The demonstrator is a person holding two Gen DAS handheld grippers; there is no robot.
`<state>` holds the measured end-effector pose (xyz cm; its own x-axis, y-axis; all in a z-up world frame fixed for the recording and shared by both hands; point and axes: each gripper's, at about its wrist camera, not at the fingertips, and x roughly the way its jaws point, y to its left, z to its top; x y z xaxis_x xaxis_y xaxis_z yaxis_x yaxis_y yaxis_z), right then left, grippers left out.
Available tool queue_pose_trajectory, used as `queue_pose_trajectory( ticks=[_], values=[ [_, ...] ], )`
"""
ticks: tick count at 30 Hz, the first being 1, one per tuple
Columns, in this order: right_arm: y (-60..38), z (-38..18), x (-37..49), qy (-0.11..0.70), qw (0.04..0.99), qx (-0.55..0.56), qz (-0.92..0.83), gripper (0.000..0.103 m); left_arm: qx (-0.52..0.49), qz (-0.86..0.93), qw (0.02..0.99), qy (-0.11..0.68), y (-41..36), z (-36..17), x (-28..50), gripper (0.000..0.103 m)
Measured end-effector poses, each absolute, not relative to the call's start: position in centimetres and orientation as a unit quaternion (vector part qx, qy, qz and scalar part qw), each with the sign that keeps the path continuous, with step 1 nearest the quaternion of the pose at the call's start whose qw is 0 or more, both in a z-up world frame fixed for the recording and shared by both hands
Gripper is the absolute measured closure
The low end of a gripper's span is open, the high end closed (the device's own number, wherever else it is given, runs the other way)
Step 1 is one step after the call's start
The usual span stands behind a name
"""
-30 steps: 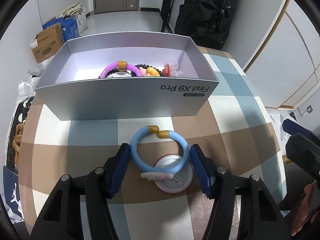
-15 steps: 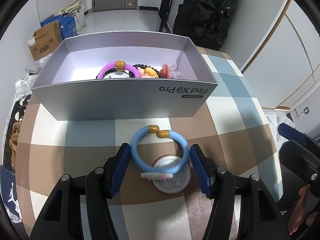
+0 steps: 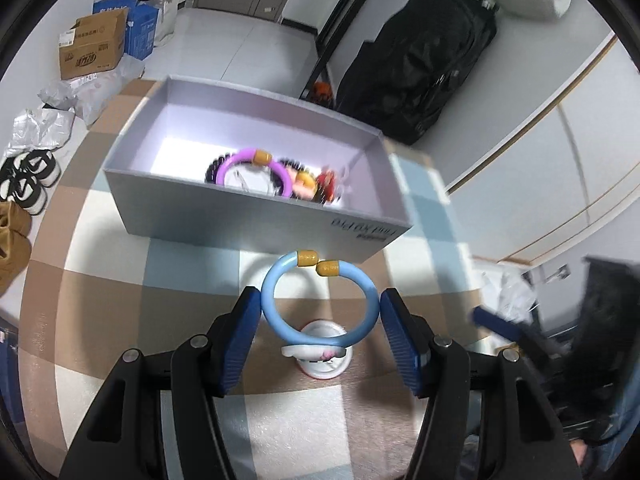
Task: Organize jewelry
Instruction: 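Lift the blue ring with the left gripper while the right gripper grasps the white red-rimmed disc, then carry the blue ring and white disc over the grey box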
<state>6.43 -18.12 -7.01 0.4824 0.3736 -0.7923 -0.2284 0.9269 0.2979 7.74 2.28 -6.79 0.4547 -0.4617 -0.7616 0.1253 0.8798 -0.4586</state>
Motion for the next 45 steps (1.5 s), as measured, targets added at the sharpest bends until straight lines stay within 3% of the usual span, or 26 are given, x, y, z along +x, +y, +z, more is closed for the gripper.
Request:
queue_pose_trajectory(
  ticks=[9, 13, 17, 30, 32, 33, 45],
  values=[
    [-14.7, -7.8, 6.4, 0.483, 0.849, 0.034, 0.209, 0.005, -0.237, -0.182, 0.847, 0.439, 5.2, -3.7, 7.3, 0.047],
    [-12.5, -8.1, 6.5, 0.487, 0.844, 0.006, 0.227, 0.017, -0.251, -0.184, 0.851, 0.423, 6.4, -3.3, 7.3, 0.047],
    [-10.1, -9.0, 6.5, 0.491, 0.839, -0.052, 0.227, 0.037, -0.26, -0.179, 0.852, 0.417, 7.8, -3.3, 6.9, 0.047],
    [-6.9, -10.3, 6.0, 0.476, 0.841, -0.129, 0.224, 0.044, -0.258, -0.175, 0.851, 0.422, 9.5, -3.4, 6.7, 0.047],
    [-6.2, -10.2, 5.8, 0.468, 0.841, -0.138, 0.232, 0.059, -0.256, -0.173, 0.851, 0.424, 9.5, -3.4, 6.6, 0.047],
    [-6.1, -10.2, 5.7, 0.466, 0.841, -0.14, 0.235, 0.061, -0.254, -0.173, 0.852, 0.425, 9.5, -3.5, 6.6, 0.047],
    [-6.4, -9.6, 6.2, 0.466, 0.843, -0.105, 0.247, 0.061, -0.238, -0.171, 0.858, 0.423, 9.3, -3.4, 6.4, 0.047]
  ],
)
